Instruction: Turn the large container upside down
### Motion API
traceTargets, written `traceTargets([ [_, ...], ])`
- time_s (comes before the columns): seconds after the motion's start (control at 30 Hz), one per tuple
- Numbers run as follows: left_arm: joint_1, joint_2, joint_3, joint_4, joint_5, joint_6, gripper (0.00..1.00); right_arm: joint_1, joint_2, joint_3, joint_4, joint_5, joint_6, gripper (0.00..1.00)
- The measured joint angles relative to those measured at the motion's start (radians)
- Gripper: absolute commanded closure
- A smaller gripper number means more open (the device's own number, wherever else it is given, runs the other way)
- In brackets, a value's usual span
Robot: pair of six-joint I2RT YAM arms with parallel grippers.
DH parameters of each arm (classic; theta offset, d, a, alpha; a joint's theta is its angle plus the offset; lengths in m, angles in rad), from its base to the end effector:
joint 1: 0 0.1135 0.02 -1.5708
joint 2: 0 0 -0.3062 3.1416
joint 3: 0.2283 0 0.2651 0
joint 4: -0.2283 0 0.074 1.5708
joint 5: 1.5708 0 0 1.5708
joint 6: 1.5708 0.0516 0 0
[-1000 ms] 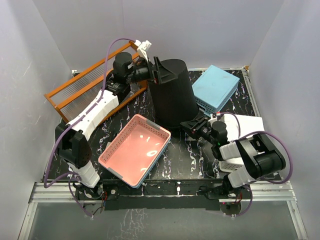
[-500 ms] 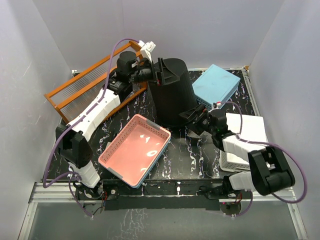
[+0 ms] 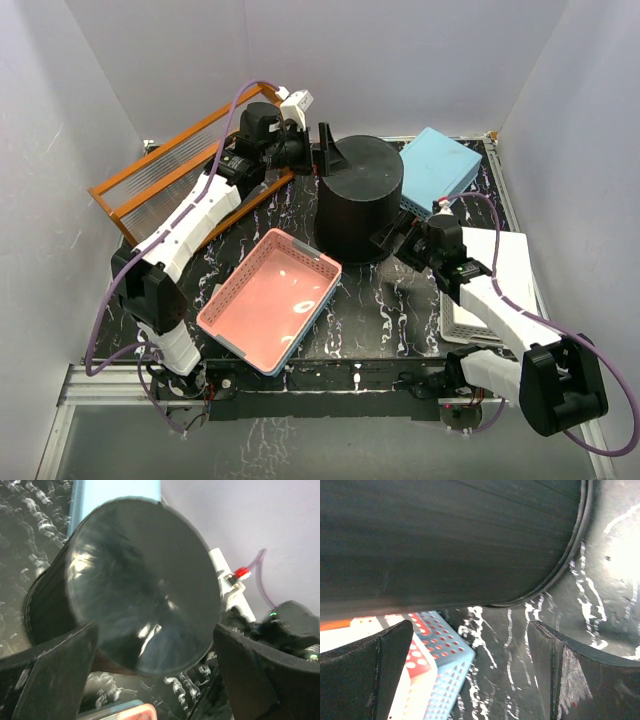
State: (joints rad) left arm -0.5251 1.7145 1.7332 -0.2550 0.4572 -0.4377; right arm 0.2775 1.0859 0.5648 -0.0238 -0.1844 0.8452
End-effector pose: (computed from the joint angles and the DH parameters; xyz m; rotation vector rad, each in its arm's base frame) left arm 0.3675 -0.2392 0.4532 0.4287 1.8733 -1.0793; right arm 0.2261 0.0742 0.2432 0.5119 2.1684 0.8412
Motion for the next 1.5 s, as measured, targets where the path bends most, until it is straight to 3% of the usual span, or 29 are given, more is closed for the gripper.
traceTargets([
  [0.2, -0.001, 0.012, 0.012, -0.025, 0.0, 0.003, 0.01, 0.0, -0.047, 0.002, -0.162, 0.044, -0.126, 0.02],
  [0.33, -0.001, 0.001, 0.037, -0.099, -0.056, 0.024, 0.01, 0.0, -0.1, 0.002, -0.175, 0.021, -0.209, 0.02],
  [0.47, -0.001, -0.149, -0.135, -0.135, -0.142, 0.024, 0.01, 0.0, -0.075, 0.002, -0.103, -0.031, -0.213, 0.02],
  [0.73, 0.0, -0.584, -0.426, -0.266, -0.352, -0.005, 0.01, 0.012, 0.298, 0.114, 0.193, -0.037, -0.104, 0.03],
  [0.87, 0.0, -0.656, -0.518, -0.305, -0.392, -0.047, 0.01, 0.014, 0.472, 0.256, 0.281, -0.014, -0.061, 0.02],
  [0.97, 0.0, -0.629, -0.553, -0.335, -0.418, -0.065, 0.01, 0.014, 0.505, 0.303, 0.326, -0.003, -0.05, 0.02],
  [1.1, 0.0, -0.644, -0.627, -0.351, -0.498, -0.068, 0.01, 0.014, 0.42, 0.286, 0.296, 0.002, -0.093, 0.02],
  [1.3, -0.01, -0.7, -0.606, -0.406, -0.56, -0.046, 0.01, 0.014, 0.104, 0.262, 0.001, 0.061, -0.288, 0.02],
  [1.5, -0.22, -0.641, -0.582, -0.43, -0.576, -0.027, 0.01, 0.014, -0.168, 0.282, -0.37, 0.272, -0.347, 0.02],
])
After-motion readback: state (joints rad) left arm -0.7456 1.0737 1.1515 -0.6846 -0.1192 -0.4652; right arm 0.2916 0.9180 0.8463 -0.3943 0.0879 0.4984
